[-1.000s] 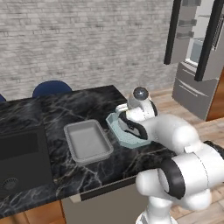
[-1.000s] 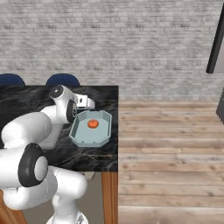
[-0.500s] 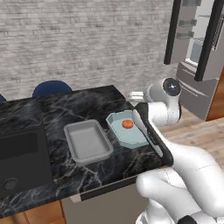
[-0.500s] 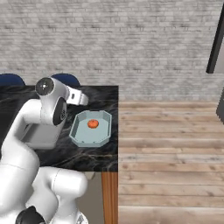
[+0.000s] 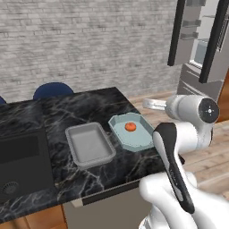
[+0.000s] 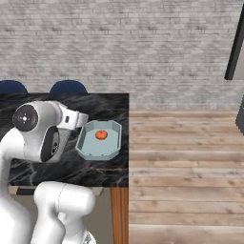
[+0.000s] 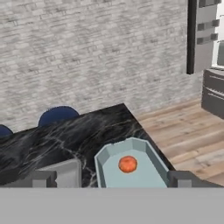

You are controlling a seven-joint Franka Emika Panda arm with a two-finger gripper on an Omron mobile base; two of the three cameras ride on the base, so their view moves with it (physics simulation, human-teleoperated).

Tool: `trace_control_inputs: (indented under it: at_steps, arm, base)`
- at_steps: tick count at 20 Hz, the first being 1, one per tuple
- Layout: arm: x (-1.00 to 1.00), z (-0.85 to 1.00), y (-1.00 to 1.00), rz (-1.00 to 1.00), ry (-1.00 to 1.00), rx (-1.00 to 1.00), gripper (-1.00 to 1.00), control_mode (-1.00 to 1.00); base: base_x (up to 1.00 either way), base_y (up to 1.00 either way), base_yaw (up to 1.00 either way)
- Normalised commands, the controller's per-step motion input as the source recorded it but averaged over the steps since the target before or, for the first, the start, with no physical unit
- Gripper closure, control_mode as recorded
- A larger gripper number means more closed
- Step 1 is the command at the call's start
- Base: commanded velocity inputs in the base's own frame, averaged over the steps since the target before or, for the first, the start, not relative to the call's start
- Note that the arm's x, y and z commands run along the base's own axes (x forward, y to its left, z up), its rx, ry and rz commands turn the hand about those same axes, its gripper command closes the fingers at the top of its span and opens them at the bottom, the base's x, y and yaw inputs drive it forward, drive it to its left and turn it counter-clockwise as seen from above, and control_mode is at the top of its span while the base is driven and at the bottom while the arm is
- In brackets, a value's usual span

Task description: Place one squash and one fish in each tupperware on the nearby counter, to pack two identical lunches.

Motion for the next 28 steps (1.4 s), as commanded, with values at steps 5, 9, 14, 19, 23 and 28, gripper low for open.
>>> trace_control_inputs:
  at_steps: [5, 9, 14, 19, 23, 28]
  arm:
    - [-0.88, 0.54, 0.0, 0.0, 0.32, -0.03, -1.0, -1.0]
    - [-0.45, 0.02, -0.04, 0.0, 0.4, -0.14, -1.0, -1.0]
    - [-0.04, -0.45, -0.35, 0.11, 0.04, -0.03, -1.0, -1.0]
    - [-0.02, -0.7, -0.06, 0.09, -0.03, 0.0, -1.0, -1.0]
    - [0.0, -0.05, 0.03, 0.0, -0.04, 0.0, -1.0, 1.0]
    - [0.0, 0.0, 0.0, 0.0, 0.0, 0.0, -1.0, 1.0]
  base:
    - [0.0, 0.0, 0.0]
    - [0.0, 0.0, 0.0]
    - [0.0, 0.0, 0.0]
    - [0.0, 0.0, 0.0]
    - [-0.06, -0.04, 0.0]
    - [-0.17, -0.82, -0.12]
